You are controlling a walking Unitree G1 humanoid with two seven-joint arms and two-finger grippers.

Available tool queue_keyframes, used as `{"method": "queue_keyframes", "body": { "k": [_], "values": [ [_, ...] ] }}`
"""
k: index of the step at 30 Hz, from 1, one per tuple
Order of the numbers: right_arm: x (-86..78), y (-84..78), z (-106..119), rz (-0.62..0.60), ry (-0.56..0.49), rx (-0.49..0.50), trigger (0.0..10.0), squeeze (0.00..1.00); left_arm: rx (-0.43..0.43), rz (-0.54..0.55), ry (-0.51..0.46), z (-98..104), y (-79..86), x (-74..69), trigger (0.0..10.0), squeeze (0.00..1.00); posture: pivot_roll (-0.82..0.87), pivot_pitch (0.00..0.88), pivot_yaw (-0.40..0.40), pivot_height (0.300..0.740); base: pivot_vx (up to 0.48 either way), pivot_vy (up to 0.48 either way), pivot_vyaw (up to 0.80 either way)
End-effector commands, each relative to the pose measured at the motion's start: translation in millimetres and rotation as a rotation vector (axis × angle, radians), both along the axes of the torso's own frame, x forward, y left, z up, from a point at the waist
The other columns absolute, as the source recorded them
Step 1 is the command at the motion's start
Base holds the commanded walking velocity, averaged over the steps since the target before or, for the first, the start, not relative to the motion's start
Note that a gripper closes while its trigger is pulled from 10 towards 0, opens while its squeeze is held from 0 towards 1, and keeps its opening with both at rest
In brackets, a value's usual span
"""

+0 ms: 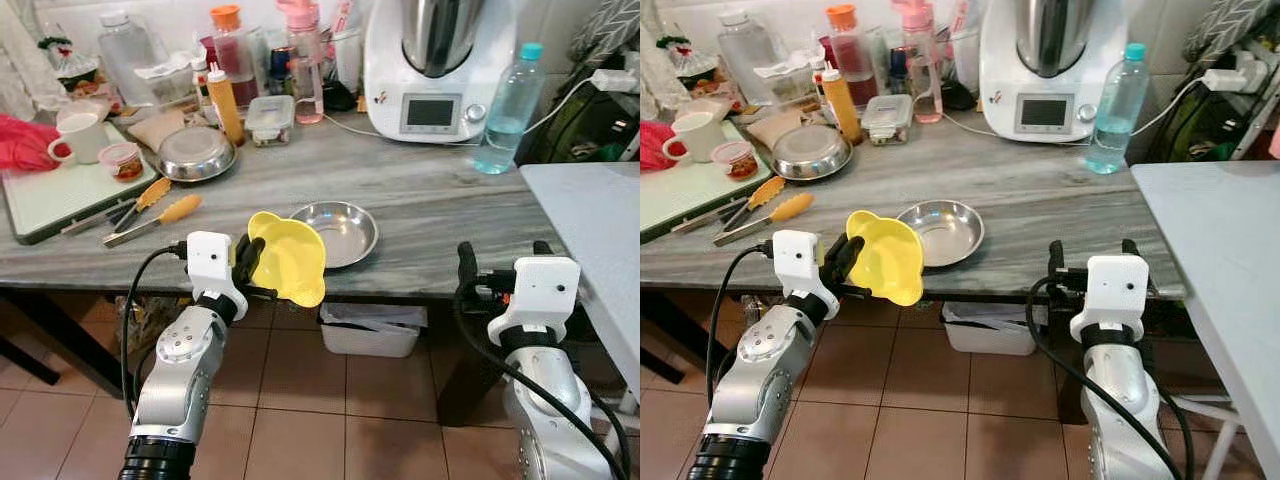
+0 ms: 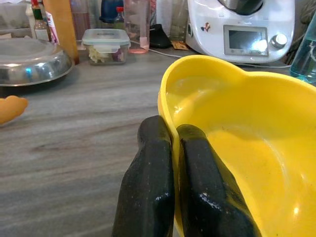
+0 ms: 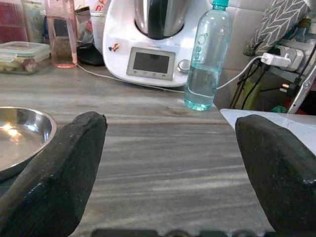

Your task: Setting the table

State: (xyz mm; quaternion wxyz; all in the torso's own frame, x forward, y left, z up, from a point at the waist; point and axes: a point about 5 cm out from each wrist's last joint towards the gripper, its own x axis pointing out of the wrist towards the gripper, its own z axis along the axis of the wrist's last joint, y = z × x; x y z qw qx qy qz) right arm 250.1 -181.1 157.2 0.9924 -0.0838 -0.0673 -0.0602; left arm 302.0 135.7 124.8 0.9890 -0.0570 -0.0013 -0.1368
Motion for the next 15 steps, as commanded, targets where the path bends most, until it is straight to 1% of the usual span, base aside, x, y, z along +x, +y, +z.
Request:
{"method": "queue_keyframes", "body": {
  "k": [1,5,15],
  "values": [
    [-0.1,1.0,-0.5,0.007,-0.002,0.0,10.0,0.0,0.004,-0.004,-0.006,3.2,0.0,1.6,10.0,0.0,-0.12,0.0,0.093,0.74,0.0,0.0,0.0],
    [-0.4,2.0,-1.5,0.01,0.002,0.002,10.0,0.0,0.005,-0.008,-0.007,3.2,-0.3,1.7,10.0,0.0,-0.12,0.0,0.094,0.74,0.0,0.0,0.0],
    [-0.8,2.4,-1.3,0.011,0.003,0.003,10.0,0.0,0.006,-0.024,-0.005,2.7,-2.6,1.5,10.0,0.0,-0.13,0.0,0.097,0.74,0.356,0.0,0.0]
  ]
}}
